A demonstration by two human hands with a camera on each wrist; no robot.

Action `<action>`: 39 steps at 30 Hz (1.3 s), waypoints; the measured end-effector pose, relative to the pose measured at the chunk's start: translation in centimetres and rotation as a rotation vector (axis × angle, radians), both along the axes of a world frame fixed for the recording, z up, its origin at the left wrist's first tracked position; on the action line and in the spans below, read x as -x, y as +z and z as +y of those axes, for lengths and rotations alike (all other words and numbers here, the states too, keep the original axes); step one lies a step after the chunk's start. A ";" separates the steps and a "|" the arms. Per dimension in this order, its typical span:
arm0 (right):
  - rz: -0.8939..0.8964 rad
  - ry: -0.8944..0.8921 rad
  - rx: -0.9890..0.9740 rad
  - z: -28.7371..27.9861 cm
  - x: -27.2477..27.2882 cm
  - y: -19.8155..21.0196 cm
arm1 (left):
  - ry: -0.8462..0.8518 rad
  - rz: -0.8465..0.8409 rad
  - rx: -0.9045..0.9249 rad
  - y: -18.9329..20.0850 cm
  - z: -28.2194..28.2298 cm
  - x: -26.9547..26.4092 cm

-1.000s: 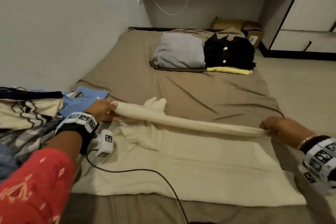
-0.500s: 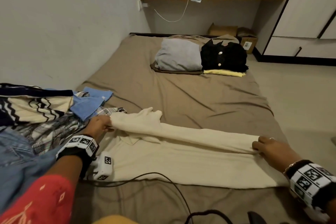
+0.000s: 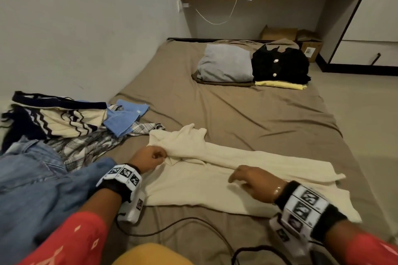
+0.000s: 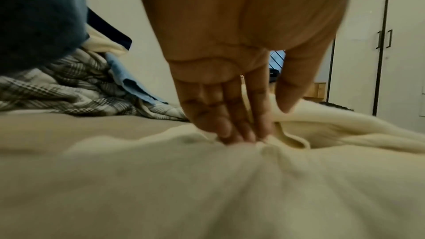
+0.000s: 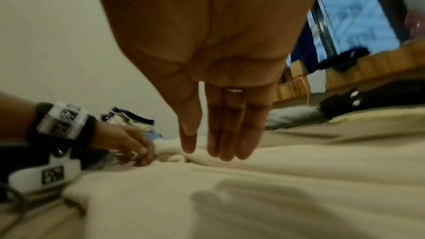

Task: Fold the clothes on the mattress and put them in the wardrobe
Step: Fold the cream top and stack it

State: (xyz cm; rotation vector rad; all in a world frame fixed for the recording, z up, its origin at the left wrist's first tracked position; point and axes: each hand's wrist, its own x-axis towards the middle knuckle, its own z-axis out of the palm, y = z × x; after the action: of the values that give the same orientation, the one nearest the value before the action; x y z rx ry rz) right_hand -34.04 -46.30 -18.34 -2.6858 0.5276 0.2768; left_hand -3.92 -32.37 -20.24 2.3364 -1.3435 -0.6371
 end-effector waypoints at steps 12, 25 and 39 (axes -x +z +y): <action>0.016 -0.086 -0.001 3.0 -9.7 -3.6 | 0.109 -0.183 0.052 -1.6 -2.1 1.3; -0.242 -0.285 -0.283 2.7 -12.4 -2.6 | 0.109 -0.281 -0.067 -1.2 -2.1 1.3; -0.229 0.025 -0.290 5.5 -8.9 -3.0 | -0.256 -0.011 -0.109 -0.4 7.3 0.6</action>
State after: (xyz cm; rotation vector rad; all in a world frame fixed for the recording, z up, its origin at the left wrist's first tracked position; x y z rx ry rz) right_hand -25.13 -40.77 -21.38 -2.4019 0.3539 0.0453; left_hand -4.54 -25.09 -20.67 2.2719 -1.6693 -0.7918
